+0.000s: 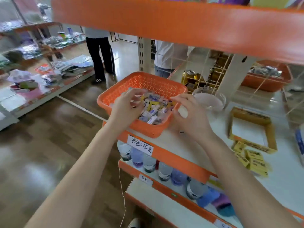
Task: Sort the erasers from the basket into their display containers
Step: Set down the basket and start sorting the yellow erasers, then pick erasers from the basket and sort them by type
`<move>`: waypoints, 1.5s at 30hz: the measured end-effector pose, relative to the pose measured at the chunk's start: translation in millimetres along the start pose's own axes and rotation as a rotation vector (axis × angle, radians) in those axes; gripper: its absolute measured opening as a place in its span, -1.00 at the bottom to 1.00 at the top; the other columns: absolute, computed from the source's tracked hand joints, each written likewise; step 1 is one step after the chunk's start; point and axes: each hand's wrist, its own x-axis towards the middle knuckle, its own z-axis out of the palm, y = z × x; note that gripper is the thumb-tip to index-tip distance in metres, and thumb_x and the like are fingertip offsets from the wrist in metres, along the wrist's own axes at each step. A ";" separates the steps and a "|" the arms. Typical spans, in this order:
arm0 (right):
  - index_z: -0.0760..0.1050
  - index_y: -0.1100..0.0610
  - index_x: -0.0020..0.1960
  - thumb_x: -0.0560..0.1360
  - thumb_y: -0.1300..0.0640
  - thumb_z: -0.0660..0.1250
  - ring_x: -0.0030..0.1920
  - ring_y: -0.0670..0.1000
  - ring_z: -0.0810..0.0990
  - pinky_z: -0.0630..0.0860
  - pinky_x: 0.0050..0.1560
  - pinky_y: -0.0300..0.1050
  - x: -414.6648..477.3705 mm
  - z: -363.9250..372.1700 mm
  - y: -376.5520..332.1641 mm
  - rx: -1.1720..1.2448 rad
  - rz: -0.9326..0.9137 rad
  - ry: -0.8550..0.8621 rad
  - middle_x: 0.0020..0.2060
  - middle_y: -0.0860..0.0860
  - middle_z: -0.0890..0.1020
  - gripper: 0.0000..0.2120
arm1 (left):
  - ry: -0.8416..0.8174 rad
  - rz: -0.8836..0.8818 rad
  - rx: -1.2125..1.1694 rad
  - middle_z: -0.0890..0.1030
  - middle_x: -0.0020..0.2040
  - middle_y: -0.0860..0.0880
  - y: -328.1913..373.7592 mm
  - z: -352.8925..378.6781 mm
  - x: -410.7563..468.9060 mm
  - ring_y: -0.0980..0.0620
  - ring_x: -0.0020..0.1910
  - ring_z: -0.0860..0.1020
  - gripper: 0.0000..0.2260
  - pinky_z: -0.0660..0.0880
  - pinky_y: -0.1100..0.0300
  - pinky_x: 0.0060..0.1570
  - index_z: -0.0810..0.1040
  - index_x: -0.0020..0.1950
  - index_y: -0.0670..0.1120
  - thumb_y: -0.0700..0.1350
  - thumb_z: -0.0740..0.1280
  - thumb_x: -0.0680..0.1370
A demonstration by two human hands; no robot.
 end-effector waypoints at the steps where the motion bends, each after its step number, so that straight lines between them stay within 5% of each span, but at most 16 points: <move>1: 0.55 0.13 0.22 0.46 0.25 0.36 0.19 -0.05 0.43 0.27 0.23 -0.33 7.3 6.1 -4.9 -0.007 0.001 -0.012 0.18 0.04 0.50 -0.68 | 0.008 -0.019 0.025 0.60 0.04 0.08 -9.1 -8.2 6.1 0.12 0.00 0.57 -0.72 0.54 0.31 -0.04 0.54 0.15 0.05 -0.26 0.30 0.52; 4: 0.52 0.07 0.25 0.48 0.20 0.35 0.10 -0.20 0.36 0.13 0.05 -0.67 26.6 20.2 -12.7 -0.037 0.016 -0.077 0.14 -0.11 0.44 -0.66 | -0.015 -0.056 0.100 0.59 0.06 0.06 -31.8 -25.1 21.8 0.08 -0.02 0.58 -0.72 0.55 0.19 -0.02 0.55 0.18 0.01 -0.24 0.30 0.51; 6: 0.52 0.05 0.25 0.49 0.18 0.34 0.07 -0.21 0.34 0.12 -0.02 -0.70 39.1 28.4 -13.8 -0.073 0.019 -0.122 0.14 -0.11 0.45 -0.67 | -0.065 -0.045 0.171 0.59 0.08 0.05 -42.3 -30.9 33.4 0.06 -0.01 0.57 -0.70 0.53 0.15 0.03 0.55 0.20 0.00 -0.24 0.32 0.50; 9: 0.54 0.05 0.23 0.50 0.20 0.33 0.06 -0.18 0.37 0.24 0.00 -0.58 57.8 42.1 -13.5 -0.091 0.029 -0.213 0.12 -0.07 0.48 -0.69 | -0.190 -0.047 0.257 0.57 0.07 0.08 -55.3 -32.6 54.4 0.08 0.02 0.54 -0.70 0.50 0.14 0.05 0.53 0.21 0.00 -0.22 0.32 0.50; 13: 0.56 0.08 0.21 0.48 0.26 0.31 0.13 -0.07 0.49 0.43 0.21 -0.14 79.0 60.0 -12.4 -0.116 0.022 -0.354 0.17 0.01 0.55 -0.68 | -0.441 0.001 0.367 0.57 0.01 0.06 -73.0 -26.9 81.2 0.08 0.01 0.53 -0.73 0.45 0.23 -0.01 0.56 0.19 -0.01 -0.15 0.37 0.49; 19: 0.48 0.08 0.31 0.47 0.31 0.27 0.25 0.03 0.46 0.38 0.20 -0.15 104.6 85.0 -5.4 -0.289 0.083 -0.521 0.28 0.04 0.51 -0.57 | -0.647 0.071 0.531 0.58 0.17 0.06 -83.5 -15.1 98.6 0.17 -0.06 0.44 -0.67 0.34 0.30 -0.06 0.51 0.29 -0.01 -0.03 0.37 0.53; 25: 0.25 0.05 0.47 0.47 0.29 0.28 0.35 0.06 0.37 0.35 0.25 -0.11 109.3 94.0 1.6 -0.324 0.143 -0.697 0.40 0.05 0.37 -0.40 | -0.620 0.049 0.448 0.62 0.05 0.07 -87.2 -13.6 99.4 0.16 -0.09 0.49 -0.62 0.37 0.31 -0.06 0.50 0.31 -0.02 -0.06 0.41 0.50; 33: 0.44 0.10 0.32 0.49 0.26 0.29 0.29 0.06 0.37 0.34 0.27 -0.09 109.6 99.5 8.7 -0.349 0.096 -0.678 0.34 0.04 0.34 -0.59 | -0.480 0.087 0.420 0.61 0.12 -0.01 -85.3 -17.0 97.8 0.14 -0.06 0.50 -0.70 0.37 0.33 -0.07 0.57 0.24 -0.05 -0.08 0.37 0.51; 42: 0.28 -0.10 0.43 0.41 0.43 0.16 0.42 0.04 0.24 0.38 0.26 0.08 108.1 105.9 12.5 -0.432 -0.007 -0.768 0.48 -0.13 0.21 -0.30 | -0.392 0.091 0.392 0.62 0.15 -0.01 -85.3 -17.6 95.9 0.21 -0.11 0.46 -0.70 0.35 0.38 -0.09 0.57 0.24 -0.03 -0.09 0.38 0.51; 45: 0.36 -0.07 0.35 0.43 0.40 0.18 0.30 0.06 0.35 0.40 0.21 0.02 108.0 105.7 12.4 -0.389 0.025 -0.714 0.37 -0.05 0.36 -0.42 | -0.385 0.084 0.397 0.62 0.15 -0.01 -85.8 -17.8 96.0 0.21 -0.11 0.45 -0.70 0.34 0.38 -0.10 0.57 0.24 -0.02 -0.09 0.38 0.51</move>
